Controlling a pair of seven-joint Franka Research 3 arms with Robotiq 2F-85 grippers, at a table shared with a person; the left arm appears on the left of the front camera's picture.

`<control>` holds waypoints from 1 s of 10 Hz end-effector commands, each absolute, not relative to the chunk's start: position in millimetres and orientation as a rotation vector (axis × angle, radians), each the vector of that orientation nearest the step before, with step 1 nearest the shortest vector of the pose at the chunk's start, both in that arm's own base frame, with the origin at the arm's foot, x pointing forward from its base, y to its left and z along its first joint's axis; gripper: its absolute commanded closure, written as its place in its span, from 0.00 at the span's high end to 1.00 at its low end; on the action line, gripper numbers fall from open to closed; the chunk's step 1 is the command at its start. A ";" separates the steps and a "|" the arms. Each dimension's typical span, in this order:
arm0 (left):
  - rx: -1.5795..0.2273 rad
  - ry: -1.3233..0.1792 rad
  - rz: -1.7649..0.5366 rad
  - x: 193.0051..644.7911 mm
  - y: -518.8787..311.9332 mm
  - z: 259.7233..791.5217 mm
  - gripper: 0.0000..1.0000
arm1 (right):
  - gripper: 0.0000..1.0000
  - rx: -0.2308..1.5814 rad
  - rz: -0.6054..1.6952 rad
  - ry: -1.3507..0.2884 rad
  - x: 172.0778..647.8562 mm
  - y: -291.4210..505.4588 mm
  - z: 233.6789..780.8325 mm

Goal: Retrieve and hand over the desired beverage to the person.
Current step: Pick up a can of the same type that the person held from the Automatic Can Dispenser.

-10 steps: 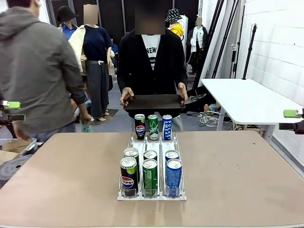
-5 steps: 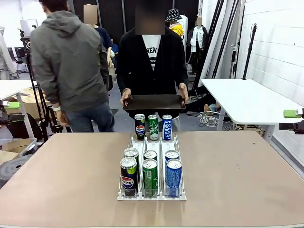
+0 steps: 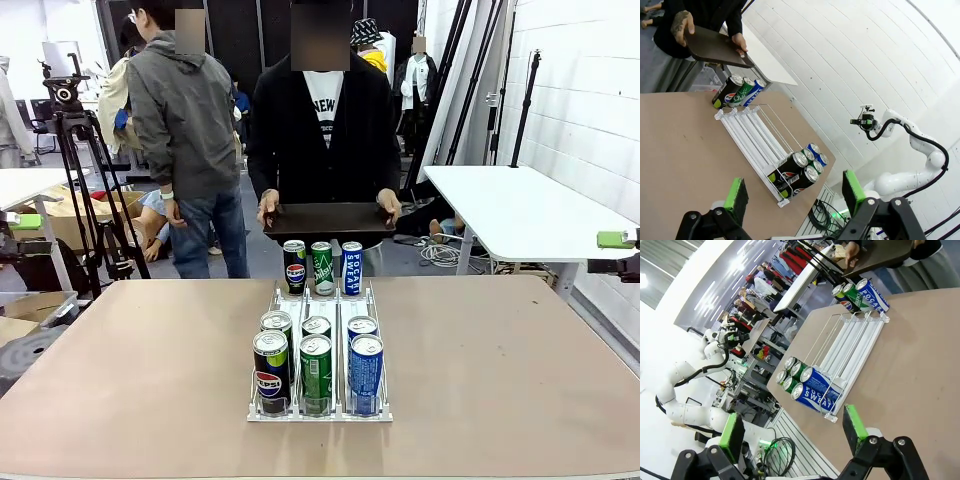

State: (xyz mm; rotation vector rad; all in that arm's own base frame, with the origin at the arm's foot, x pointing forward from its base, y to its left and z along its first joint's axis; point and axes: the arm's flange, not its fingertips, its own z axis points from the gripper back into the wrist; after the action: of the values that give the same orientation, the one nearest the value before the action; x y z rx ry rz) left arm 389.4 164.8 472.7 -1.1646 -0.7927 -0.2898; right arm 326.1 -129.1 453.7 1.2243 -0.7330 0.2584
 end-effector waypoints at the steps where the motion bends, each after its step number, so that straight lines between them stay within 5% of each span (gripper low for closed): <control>1: -1.158 -0.798 -0.288 388.9 165.7 472.9 1.00 | 1.00 1.243 0.266 -0.763 329.3 -127.8 452.8; 10: -1.158 -0.798 -0.288 388.9 165.7 472.9 1.00 | 1.00 1.243 0.266 -0.763 329.3 -127.8 452.8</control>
State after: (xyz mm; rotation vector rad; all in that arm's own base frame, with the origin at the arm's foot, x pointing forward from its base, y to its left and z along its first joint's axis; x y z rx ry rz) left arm 389.3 164.9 472.7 -1.1645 -0.7928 -0.2896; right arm 326.1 -129.1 453.6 1.2243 -0.7328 0.2587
